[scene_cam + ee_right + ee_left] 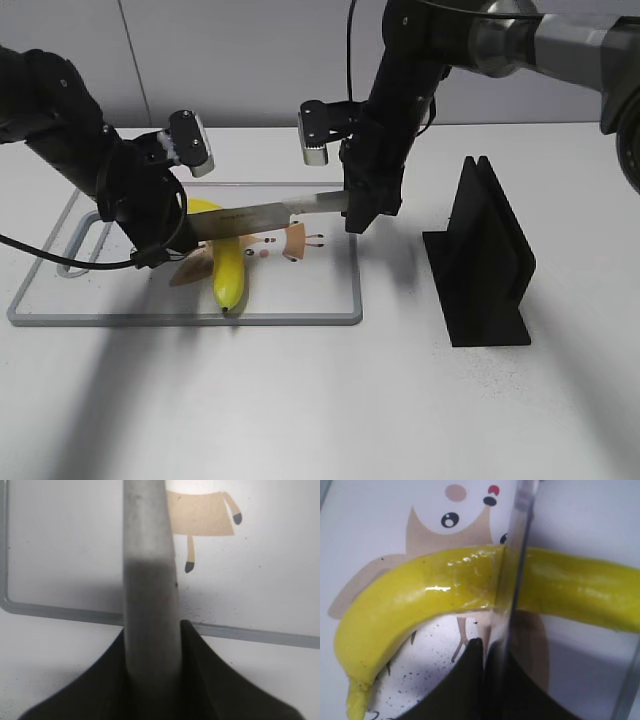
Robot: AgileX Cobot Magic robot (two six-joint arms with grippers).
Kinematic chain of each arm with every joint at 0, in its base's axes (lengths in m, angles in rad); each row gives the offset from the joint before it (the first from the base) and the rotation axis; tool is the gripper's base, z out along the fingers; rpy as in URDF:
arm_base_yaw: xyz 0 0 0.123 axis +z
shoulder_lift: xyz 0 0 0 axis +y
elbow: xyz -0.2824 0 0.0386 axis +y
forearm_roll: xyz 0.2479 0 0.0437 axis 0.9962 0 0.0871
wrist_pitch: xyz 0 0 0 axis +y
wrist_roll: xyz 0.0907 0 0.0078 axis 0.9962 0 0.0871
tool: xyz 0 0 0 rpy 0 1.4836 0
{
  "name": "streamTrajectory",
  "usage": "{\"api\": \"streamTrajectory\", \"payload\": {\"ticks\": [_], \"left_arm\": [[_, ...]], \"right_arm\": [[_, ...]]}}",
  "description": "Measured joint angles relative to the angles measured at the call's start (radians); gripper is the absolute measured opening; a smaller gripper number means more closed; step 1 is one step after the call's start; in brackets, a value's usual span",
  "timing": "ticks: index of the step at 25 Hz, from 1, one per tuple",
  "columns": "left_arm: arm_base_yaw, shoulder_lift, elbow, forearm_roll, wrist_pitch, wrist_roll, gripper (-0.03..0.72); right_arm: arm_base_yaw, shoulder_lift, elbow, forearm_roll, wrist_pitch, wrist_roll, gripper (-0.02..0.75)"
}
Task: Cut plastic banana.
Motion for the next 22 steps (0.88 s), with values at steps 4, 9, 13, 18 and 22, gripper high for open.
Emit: {"api": "streamTrajectory", "payload": {"ticks": [4,9,13,18,22], "left_arm": [[0.0,-0.015,0.013,0.012,-0.009,-0.012,0.004],[0.005,-0.063,0.021,0.034,-0.032,-0.017,0.002],[0.006,-0.111,0.021,0.046,-0.034,-0.017,0.002],[0.011,-0.163,0.021,0.0,-0.011,-0.02,0.067],[0.014,-0.205,0.021,-0.074,0.006,-0.023,0.417]], "right_arm": [[0.007,0.003,-0.066,-0.024,0.017,0.033,0.185],[0.01,0.011,-0.138,-0.028,0.017,0.088,0.206],[0.011,0.009,-0.149,-0.028,0.017,0.097,0.21],[0.011,-0.034,-0.149,-0.028,0.018,0.13,0.221],[0.011,-0.08,-0.149,-0.032,0.019,0.169,0.224]]}}
